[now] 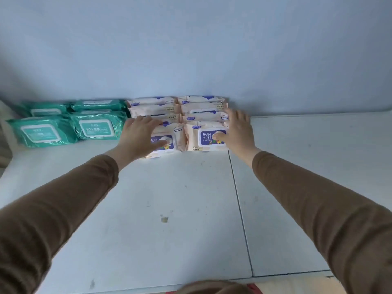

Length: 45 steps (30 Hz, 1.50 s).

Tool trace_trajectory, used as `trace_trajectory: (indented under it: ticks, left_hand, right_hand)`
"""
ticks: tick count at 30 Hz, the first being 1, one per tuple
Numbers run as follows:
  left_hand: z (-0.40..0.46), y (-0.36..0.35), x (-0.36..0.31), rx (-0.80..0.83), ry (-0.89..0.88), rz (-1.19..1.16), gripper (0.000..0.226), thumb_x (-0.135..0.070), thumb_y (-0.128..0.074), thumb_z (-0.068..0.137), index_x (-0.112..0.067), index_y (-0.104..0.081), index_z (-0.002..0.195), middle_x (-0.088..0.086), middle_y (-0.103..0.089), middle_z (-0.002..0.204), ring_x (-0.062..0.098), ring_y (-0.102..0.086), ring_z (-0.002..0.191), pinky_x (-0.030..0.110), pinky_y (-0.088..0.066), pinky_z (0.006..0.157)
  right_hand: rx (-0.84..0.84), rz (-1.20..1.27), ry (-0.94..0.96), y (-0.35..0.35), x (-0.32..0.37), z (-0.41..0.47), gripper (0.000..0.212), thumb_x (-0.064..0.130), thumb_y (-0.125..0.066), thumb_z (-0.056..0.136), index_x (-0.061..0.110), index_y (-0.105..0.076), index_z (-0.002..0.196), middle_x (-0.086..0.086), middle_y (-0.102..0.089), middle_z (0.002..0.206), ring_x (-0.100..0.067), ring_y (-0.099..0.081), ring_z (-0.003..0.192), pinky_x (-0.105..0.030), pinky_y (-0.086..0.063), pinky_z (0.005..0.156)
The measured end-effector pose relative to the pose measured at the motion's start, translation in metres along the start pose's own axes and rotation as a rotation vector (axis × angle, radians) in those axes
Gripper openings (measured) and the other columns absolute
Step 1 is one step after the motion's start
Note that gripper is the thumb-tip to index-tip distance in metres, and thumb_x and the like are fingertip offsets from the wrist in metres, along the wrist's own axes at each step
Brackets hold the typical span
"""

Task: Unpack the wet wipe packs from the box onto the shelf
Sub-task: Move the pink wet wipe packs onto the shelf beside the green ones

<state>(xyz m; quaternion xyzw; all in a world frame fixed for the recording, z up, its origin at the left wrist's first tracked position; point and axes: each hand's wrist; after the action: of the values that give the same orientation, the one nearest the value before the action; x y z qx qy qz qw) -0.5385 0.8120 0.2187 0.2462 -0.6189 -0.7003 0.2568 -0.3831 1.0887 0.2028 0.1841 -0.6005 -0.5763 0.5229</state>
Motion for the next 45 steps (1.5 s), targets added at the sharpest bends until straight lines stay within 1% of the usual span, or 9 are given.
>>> trace_trajectory:
  ticks: [2,4,6,13,17,26,35,41,45]
  left_hand:
    - [0.003,-0.006,-0.006,0.046,-0.073,0.106,0.073,-0.064,-0.064,0.078,-0.025,-0.046,0.137,0.000,-0.056,0.127,0.026,-0.052,0.116,0.046,-0.040,0.099]
    - [0.005,-0.013,-0.008,0.045,-0.068,0.090,0.075,-0.057,-0.070,0.077,-0.021,-0.044,0.136,0.002,-0.055,0.124,0.027,-0.052,0.113,0.045,-0.043,0.094]
    - [0.008,-0.017,-0.006,0.019,-0.065,0.063,0.073,-0.053,-0.073,0.077,-0.018,-0.045,0.135,0.003,-0.054,0.122,0.028,-0.052,0.111,0.044,-0.042,0.093]
    - [0.016,-0.017,0.006,-0.057,-0.207,0.195,0.073,-0.053,-0.070,0.079,-0.012,-0.045,0.135,0.007,-0.056,0.119,0.030,-0.054,0.105,0.042,-0.042,0.090]
    - [0.010,-0.013,-0.002,-0.041,-0.140,0.195,0.073,-0.052,-0.070,0.080,-0.014,-0.042,0.136,0.007,-0.052,0.122,0.029,-0.050,0.108,0.041,-0.041,0.093]
    - [-0.023,-0.006,-0.058,-0.143,-0.119,0.059,0.086,-0.036,-0.078,0.073,-0.016,-0.035,0.145,0.008,-0.045,0.138,0.032,-0.041,0.126,0.044,-0.034,0.108]
    - [-0.052,-0.011,-0.218,-0.062,-0.309,-0.097,0.065,-0.034,-0.071,0.081,-0.012,-0.045,0.137,0.007,-0.047,0.137,0.031,-0.042,0.125,0.042,-0.039,0.104]
    - [-0.102,-0.020,-0.383,-0.029,-0.456,-0.216,0.058,-0.034,-0.068,0.085,-0.016,-0.047,0.136,0.004,-0.050,0.135,0.027,-0.044,0.125,0.041,-0.042,0.102]
    - [-0.152,-0.031,-0.492,-0.025,-0.517,-0.268,0.054,-0.033,-0.066,0.086,-0.017,-0.049,0.135,0.004,-0.052,0.134,0.027,-0.046,0.124,0.042,-0.043,0.101]
  right_hand:
    - [-0.060,0.194,-0.211,-0.008,0.001,-0.014,0.096,0.045,-0.084,0.063,0.017,-0.035,0.141,-0.004,-0.046,0.127,-0.026,-0.042,0.113,-0.037,-0.041,0.091]
    - [-0.021,0.362,-0.375,-0.019,0.002,-0.023,0.089,0.047,-0.086,0.061,0.017,-0.038,0.130,-0.003,-0.052,0.120,-0.025,-0.052,0.109,-0.032,-0.042,0.086]
    - [0.008,0.383,-0.450,-0.027,0.005,-0.026,0.080,0.049,-0.086,0.061,0.015,-0.045,0.121,-0.006,-0.057,0.118,-0.028,-0.058,0.109,-0.031,-0.042,0.084]
    - [-0.066,0.224,-0.408,-0.037,0.027,-0.029,0.079,0.052,-0.081,0.072,0.009,-0.044,0.126,-0.010,-0.053,0.124,-0.029,-0.053,0.115,-0.039,-0.046,0.089]
    - [-0.005,0.111,-0.440,-0.028,0.034,-0.031,0.084,0.058,-0.076,0.075,0.010,-0.040,0.133,-0.010,-0.051,0.130,-0.031,-0.049,0.122,-0.042,-0.048,0.091]
    - [0.123,0.103,-0.483,-0.004,0.004,-0.086,0.082,0.036,-0.070,0.084,0.011,-0.027,0.148,-0.014,-0.042,0.145,-0.034,-0.038,0.134,-0.042,-0.039,0.104]
    - [0.038,0.089,-0.289,0.084,-0.092,-0.209,0.049,0.026,-0.058,0.090,0.019,-0.047,0.138,-0.005,-0.054,0.131,-0.028,-0.047,0.119,-0.041,-0.040,0.099]
    - [-0.090,0.080,-0.315,0.162,-0.186,-0.341,0.037,0.023,-0.055,0.095,0.020,-0.054,0.131,-0.001,-0.057,0.130,-0.022,-0.049,0.120,-0.040,-0.040,0.101]
    - [-0.076,0.076,-0.392,0.201,-0.254,-0.439,0.033,0.021,-0.057,0.094,0.022,-0.057,0.127,0.000,-0.058,0.126,-0.020,-0.049,0.119,-0.039,-0.041,0.100]
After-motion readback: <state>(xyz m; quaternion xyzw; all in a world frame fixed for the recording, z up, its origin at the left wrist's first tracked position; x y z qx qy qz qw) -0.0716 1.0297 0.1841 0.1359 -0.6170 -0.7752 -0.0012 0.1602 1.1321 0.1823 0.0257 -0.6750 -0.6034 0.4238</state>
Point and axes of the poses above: each hand's wrist, its own z-axis towards the middle knuckle, its own y-axis out of the back of the hand, x = y × z
